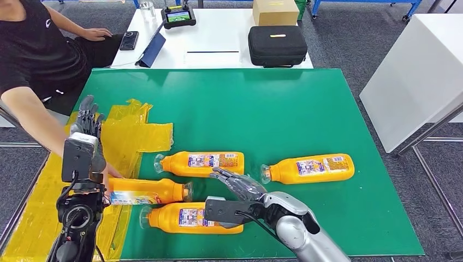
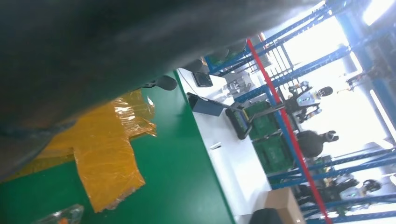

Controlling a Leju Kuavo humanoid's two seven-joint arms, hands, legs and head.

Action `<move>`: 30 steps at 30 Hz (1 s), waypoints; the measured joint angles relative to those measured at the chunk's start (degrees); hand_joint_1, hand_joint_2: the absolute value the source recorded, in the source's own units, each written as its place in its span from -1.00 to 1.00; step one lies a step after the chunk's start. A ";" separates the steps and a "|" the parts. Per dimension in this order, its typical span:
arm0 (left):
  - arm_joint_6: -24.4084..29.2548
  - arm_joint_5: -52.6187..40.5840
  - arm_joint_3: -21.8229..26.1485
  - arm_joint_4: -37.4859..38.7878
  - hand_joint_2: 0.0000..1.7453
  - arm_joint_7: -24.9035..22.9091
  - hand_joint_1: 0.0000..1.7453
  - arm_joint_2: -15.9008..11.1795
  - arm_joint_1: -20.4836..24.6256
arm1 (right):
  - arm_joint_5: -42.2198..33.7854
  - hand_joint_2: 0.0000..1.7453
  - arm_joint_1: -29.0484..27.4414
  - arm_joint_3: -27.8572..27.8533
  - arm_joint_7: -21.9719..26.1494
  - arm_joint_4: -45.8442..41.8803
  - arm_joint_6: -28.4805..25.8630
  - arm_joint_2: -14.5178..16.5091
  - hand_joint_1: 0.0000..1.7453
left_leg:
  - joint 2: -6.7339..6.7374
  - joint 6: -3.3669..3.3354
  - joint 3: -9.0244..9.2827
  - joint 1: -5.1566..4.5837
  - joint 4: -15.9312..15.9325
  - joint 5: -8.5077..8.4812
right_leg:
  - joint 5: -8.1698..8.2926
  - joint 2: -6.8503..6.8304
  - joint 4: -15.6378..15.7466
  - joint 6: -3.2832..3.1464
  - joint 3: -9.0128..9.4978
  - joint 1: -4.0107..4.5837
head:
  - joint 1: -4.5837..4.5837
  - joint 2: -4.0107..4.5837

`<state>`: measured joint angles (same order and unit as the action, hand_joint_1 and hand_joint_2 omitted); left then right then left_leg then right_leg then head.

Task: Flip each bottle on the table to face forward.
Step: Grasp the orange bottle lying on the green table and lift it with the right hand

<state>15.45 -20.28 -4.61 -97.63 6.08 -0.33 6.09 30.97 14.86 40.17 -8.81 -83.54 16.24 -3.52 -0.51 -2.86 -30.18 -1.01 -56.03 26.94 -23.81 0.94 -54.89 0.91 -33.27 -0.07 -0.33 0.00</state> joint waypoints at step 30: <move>15.38 12.29 -13.11 5.22 -1.00 1.82 -1.00 -4.88 5.18 | 4.76 1.00 5.46 18.01 -12.55 12.43 -5.66 1.73 -0.46 | -0.01 0.00 0.03 0.00 0.00 -0.01 | 0.00 0.00 0.01 0.00 0.01 0.00 | 0.00 0.00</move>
<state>30.82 -7.99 -17.72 -92.41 7.90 -5.21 11.27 35.73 20.32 58.18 -21.36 -71.11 10.58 -1.79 -0.52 -2.86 -30.15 -1.02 -56.03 26.93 -23.81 0.94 -54.88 0.91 -33.26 -0.06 -0.33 0.00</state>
